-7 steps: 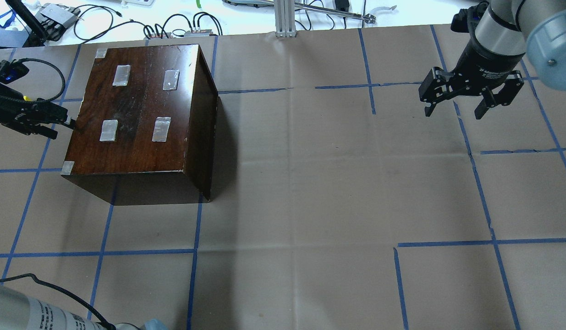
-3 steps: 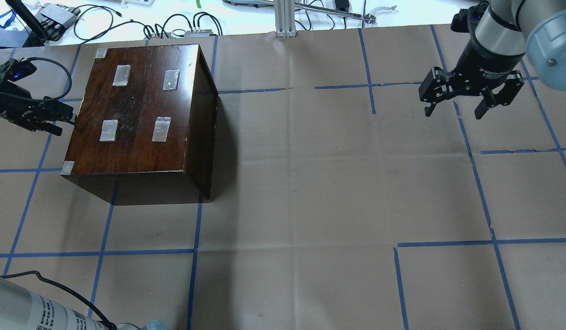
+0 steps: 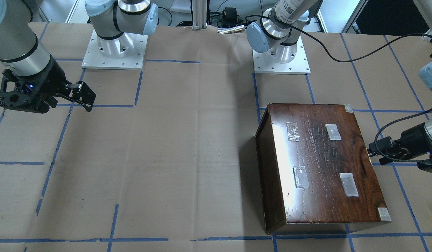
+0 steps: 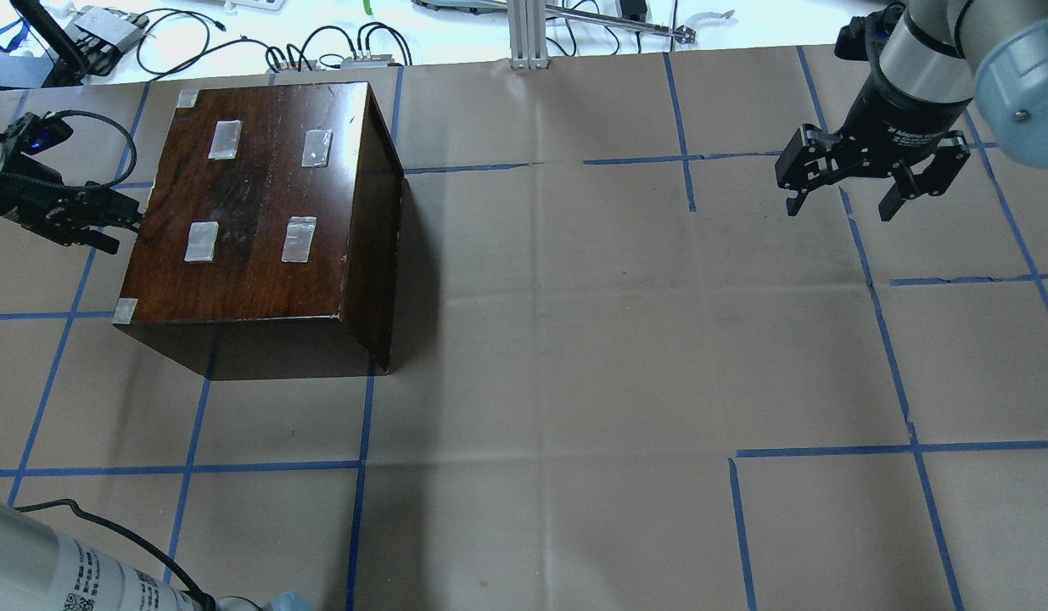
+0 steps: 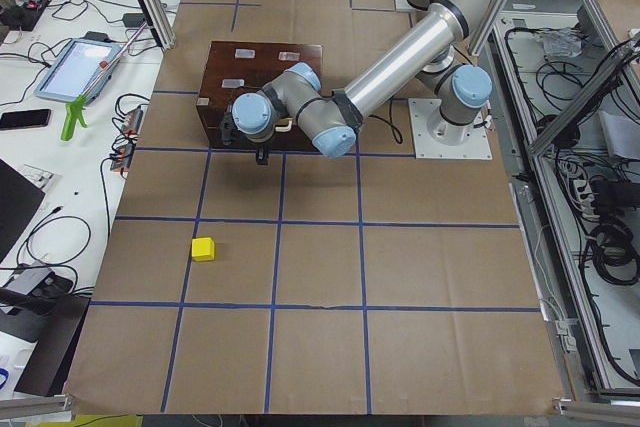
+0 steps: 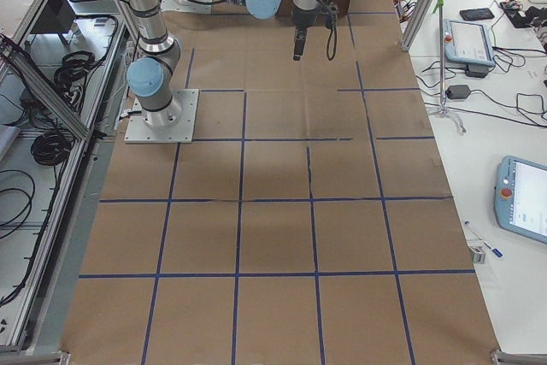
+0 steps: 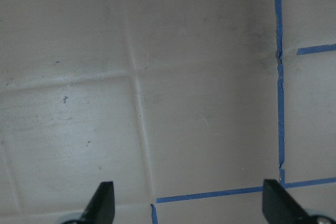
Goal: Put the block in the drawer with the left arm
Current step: 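Pull the drawer open with the left gripper, away from the cabinet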
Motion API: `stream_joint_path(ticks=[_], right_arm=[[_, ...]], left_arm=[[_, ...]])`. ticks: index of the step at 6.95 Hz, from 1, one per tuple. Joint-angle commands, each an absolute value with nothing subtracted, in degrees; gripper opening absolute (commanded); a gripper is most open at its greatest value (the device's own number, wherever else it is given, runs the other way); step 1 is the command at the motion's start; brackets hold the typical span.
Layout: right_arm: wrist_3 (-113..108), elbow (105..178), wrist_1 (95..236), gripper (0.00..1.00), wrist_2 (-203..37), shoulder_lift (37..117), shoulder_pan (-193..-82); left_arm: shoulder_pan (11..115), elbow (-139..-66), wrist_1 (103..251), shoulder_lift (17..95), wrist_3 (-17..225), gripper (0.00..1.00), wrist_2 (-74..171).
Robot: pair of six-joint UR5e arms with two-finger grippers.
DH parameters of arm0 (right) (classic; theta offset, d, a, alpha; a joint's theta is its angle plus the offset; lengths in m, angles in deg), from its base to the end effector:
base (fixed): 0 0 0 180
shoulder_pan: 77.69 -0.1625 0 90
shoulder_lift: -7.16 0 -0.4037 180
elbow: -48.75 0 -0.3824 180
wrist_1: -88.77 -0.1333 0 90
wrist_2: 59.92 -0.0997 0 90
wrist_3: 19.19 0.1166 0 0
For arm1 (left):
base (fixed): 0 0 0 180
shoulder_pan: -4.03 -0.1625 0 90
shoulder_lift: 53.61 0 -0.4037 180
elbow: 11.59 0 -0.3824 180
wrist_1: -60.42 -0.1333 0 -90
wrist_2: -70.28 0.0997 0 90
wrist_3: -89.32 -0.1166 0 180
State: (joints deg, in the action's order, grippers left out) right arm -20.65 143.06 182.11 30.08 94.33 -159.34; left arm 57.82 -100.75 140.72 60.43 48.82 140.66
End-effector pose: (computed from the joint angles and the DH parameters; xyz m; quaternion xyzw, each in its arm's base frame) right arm 0.0606 -0.5053 0.3952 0.0601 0.9976 0.0330 0.0028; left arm 0.2078 -0.5757 0.2505 -0.0166 -0.9786 0.0142 0.2046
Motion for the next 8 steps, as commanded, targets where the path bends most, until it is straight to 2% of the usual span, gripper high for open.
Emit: stream_joint_path(ticks=[1,8], right_arm=[[-20.60,143.06,182.11,1.00,30.08,94.34,-159.34],[-20.69,143.06,182.11,1.00,30.08,94.34,-159.34]], left_arm=[[57.82,-100.62,140.06,61.95,48.98,0.99,140.68],[54.93,-98.60,139.44,61.78,47.58,0.99,142.26]])
